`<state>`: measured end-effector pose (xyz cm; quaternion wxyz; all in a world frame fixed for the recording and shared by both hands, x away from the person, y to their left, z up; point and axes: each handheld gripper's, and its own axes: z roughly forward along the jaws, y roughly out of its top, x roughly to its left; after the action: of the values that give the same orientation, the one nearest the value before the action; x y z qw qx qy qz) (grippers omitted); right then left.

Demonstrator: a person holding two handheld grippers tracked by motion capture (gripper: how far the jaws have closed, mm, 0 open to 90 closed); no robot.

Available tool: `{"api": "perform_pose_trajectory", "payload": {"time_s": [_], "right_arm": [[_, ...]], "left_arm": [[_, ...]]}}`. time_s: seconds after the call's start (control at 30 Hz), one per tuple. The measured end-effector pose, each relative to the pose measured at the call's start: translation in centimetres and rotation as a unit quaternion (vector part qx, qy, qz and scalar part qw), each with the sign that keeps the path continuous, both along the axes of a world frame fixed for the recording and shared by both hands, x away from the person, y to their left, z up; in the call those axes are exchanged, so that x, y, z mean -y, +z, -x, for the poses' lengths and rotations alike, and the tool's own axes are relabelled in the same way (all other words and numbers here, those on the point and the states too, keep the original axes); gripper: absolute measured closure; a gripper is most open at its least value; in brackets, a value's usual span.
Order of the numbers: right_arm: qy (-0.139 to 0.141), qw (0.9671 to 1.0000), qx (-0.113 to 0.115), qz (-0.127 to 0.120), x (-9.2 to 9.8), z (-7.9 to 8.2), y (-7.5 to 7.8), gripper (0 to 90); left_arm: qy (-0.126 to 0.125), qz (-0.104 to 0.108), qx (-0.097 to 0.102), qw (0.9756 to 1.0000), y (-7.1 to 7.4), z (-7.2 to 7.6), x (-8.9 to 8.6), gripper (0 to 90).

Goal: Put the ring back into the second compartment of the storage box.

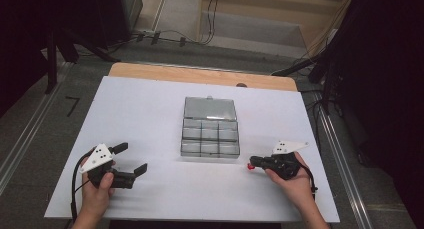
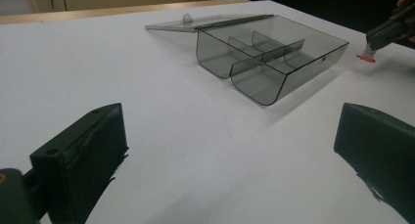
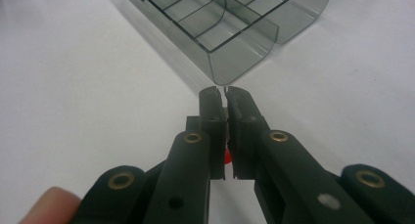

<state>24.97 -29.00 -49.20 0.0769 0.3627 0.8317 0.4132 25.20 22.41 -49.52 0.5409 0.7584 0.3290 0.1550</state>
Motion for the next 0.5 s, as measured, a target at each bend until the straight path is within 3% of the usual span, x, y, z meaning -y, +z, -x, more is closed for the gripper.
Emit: {"api": "perform_pose_trajectory", "payload": {"time_s": [0.5], "right_arm": [[-0.005,0.9999,0.004,-0.012,0.65,-0.09,1.03,84.2]], "left_arm": [[-0.003,-0.005,0.004,1.0000,-0.03,0.03,0.15,0.0]]}}
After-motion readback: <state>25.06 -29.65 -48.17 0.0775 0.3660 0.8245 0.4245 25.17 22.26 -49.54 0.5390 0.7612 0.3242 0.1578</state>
